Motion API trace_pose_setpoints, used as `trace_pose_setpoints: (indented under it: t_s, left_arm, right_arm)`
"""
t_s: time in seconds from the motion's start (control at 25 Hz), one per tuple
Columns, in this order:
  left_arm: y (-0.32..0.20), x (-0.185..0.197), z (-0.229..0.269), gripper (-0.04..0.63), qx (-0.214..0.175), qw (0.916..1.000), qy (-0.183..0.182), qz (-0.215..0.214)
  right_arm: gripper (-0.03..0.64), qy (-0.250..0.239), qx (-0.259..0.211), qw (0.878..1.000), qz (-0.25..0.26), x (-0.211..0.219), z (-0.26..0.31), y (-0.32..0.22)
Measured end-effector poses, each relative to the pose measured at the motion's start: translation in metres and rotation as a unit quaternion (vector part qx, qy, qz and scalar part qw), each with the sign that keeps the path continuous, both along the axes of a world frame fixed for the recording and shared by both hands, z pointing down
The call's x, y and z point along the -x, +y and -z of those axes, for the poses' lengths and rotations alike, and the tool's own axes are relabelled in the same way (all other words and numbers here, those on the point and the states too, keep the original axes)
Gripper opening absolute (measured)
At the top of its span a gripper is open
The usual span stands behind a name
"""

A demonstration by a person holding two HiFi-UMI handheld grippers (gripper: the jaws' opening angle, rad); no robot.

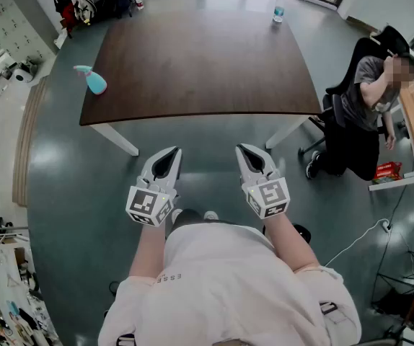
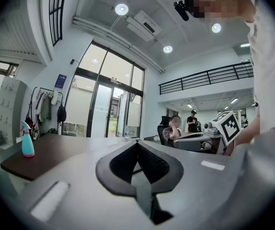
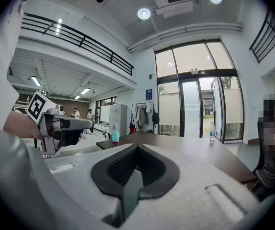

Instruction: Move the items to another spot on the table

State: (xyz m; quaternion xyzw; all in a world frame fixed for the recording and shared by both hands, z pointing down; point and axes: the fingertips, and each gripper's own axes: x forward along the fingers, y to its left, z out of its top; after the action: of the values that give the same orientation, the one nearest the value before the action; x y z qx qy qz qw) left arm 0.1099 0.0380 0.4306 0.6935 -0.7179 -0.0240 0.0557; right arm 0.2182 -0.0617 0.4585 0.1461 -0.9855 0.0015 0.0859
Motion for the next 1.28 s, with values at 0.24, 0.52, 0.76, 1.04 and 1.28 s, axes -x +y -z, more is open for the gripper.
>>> trace_pose_setpoints:
  t_s: [0.24,0.52,0.76,1.04,1.28]
  left_arm:
    - [0.002,0.001,-0.003,0.017,0.0,1.0,0.001,0.004]
    - [0.0,-0.001,-0.003,0.017,-0.005,0.9999,0.008,0.004]
    - [0.003,0.002,-0.003,0.017,-0.001,0.9996,0.007,0.027]
    - [0.022,0.021,-0.004,0.017,0.007,0.9974,-0.001,0.072]
    - [0.042,0.073,-0.008,0.017,0.008,0.9918,0.008,0.128]
  right_arm:
    - [-0.009,0.002,-0.004,1.0,0.005,0.0,-0.002,0.004]
    - [-0.009,-0.006,0.013,1.0,-0.017,-0.008,-0.003,-0.006]
    - [-0.009,-0.007,0.019,1.0,-0.007,-0.006,-0.003,-0.01]
    - [-0.009,0.009,0.041,0.999,0.023,0.018,-0.016,-0.014]
    - [-0.009,0.02,0.035,0.997,0.064,0.07,-0.019,-0.012]
